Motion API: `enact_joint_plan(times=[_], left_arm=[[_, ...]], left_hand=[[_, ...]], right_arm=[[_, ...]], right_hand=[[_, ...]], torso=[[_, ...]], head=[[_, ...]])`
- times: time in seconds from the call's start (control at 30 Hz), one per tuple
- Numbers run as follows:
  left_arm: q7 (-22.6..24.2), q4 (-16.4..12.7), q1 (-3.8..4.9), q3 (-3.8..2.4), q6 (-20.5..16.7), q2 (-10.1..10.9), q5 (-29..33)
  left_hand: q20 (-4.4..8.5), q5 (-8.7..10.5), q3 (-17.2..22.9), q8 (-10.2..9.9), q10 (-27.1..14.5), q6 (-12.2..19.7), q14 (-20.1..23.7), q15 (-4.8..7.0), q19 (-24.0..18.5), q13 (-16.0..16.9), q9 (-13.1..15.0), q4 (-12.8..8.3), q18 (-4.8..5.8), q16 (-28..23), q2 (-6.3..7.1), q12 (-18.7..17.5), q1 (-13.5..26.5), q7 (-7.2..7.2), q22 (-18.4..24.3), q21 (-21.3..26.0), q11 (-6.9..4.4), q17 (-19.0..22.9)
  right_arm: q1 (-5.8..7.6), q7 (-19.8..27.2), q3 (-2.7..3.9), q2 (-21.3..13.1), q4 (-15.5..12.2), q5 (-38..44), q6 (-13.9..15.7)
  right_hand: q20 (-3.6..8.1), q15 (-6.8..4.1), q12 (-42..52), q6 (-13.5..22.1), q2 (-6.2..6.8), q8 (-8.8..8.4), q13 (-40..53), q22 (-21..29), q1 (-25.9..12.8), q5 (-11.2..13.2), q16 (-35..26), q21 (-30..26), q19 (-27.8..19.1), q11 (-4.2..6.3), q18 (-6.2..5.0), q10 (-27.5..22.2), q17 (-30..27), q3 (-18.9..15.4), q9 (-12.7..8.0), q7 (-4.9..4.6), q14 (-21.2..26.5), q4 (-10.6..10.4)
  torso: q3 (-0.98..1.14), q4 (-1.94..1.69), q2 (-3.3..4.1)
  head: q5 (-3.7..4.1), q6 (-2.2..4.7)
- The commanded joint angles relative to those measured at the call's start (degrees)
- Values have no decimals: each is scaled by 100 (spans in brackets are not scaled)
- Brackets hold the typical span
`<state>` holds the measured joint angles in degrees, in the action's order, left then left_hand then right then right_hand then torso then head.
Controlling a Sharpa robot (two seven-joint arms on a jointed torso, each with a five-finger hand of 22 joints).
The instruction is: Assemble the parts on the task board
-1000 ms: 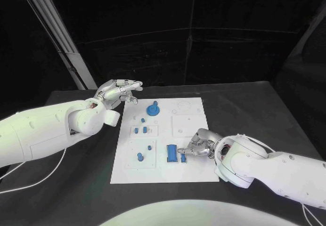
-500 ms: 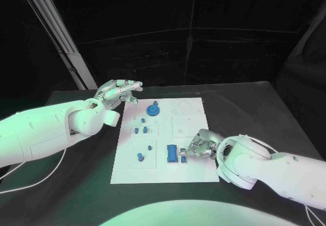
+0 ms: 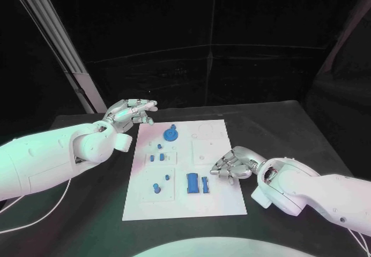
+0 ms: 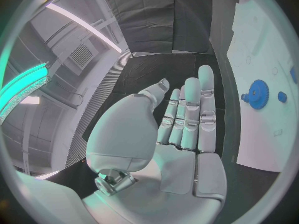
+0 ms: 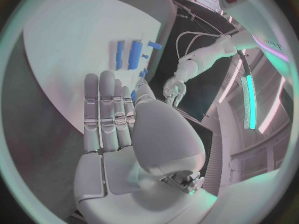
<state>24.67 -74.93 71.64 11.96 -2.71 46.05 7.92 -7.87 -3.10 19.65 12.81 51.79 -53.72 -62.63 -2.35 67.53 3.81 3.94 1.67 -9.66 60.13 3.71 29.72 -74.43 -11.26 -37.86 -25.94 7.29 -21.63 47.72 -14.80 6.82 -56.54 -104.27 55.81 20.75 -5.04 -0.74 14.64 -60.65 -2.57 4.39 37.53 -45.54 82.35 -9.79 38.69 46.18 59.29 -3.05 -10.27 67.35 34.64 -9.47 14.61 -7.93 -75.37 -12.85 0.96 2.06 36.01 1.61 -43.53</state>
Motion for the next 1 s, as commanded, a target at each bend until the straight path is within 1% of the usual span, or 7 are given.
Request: enact_joint_plan(times=[0.03,0.13,0.27,0.63,0.73,0.77,1.0], left_arm=[[186,9,6,8,-32,-10,459],[324,52,3,32,-71,-33,595],[526,190,-9,48,-100,-129,713],[887,673,-172,52,-428,-551,1057],[943,760,-199,52,-544,-637,1083],[643,718,-199,57,-299,-610,864],[631,529,-280,-50,-627,-569,723]], left_hand=[[-63,-12,-65,44,-22,58,272,-24,-341,-16,-12,9,-69,-498,4,-46,-5,-1,238,352,17,289],[-144,-16,-89,44,76,48,562,-131,-756,-31,-17,40,-73,-1313,-30,-215,-5,22,605,842,22,702],[-324,-9,-91,-69,290,35,759,-274,-1188,-33,-24,96,-59,-2476,-27,-649,4,3,1109,1432,78,1179],[-817,-15,-497,-605,42,264,1281,-765,-2284,-28,-28,209,-42,-4528,45,-1892,224,13,2092,2244,409,1802],[-870,-24,-796,-874,-274,667,1589,-841,-3052,-19,-33,264,7,-4996,101,-2281,328,263,2437,2249,471,1786],[-364,310,-1093,-1281,-1699,2015,2947,-516,-4004,-381,-394,-167,288,-5217,-371,-2418,2436,495,2770,2594,111,2163],[-124,310,-1330,-1281,-2496,2800,3706,-351,-4753,-381,-394,-167,379,-5471,-371,-2972,3546,650,3062,2594,-75,2163]], right_arm=[[58,2359,75,72,378,-2319,193],[141,3041,124,259,936,-3087,121],[233,3646,187,595,1633,-3778,193],[357,4096,318,1605,3133,-4563,-245],[369,4127,323,1752,3313,-4720,-328],[357,3775,321,1715,3236,-4176,-61],[478,3869,184,1642,2989,-4368,267]], right_hand=[[-186,199,-681,137,-32,-83,-856,600,318,-18,-1065,-868,-377,-193,11,-125,-583,-43,-135,-114,544,75],[-480,514,-1043,331,-64,-83,-1555,1270,446,52,-2173,-1858,-864,-379,67,-222,-1230,-152,-316,-193,1267,131],[-668,594,-1090,328,-280,-75,-2383,1845,638,260,-2849,-2535,-703,-431,-14,-128,-1851,-210,-529,-208,1147,294],[-939,899,-1094,733,-241,-84,-3392,2687,-149,688,-3516,-3574,-730,-711,-4,-899,-2899,-663,-1018,-319,1476,467],[-998,1004,-1125,831,-259,-90,-3402,2848,-393,709,-3535,-3809,-931,-798,31,-1068,-3052,-784,-1070,-289,1789,370],[-542,707,-1464,2372,257,-439,-3753,3326,-2712,979,-3869,-4004,-2385,-450,310,-2729,-3464,-243,-1461,31,3457,644],[-331,592,-1464,3173,257,-439,-3753,3620,-3895,979,-3869,-4184,-3175,-306,407,-3610,-3464,-14,-1461,195,4372,788]], torso=[[-46,57,-108],[-90,88,-195],[-123,95,-278],[-101,53,-412],[-95,29,-421],[-104,55,-390],[-99,-92,-443]], head=[[28,104],[38,205],[114,365],[79,604],[73,658],[69,626],[-61,789]])
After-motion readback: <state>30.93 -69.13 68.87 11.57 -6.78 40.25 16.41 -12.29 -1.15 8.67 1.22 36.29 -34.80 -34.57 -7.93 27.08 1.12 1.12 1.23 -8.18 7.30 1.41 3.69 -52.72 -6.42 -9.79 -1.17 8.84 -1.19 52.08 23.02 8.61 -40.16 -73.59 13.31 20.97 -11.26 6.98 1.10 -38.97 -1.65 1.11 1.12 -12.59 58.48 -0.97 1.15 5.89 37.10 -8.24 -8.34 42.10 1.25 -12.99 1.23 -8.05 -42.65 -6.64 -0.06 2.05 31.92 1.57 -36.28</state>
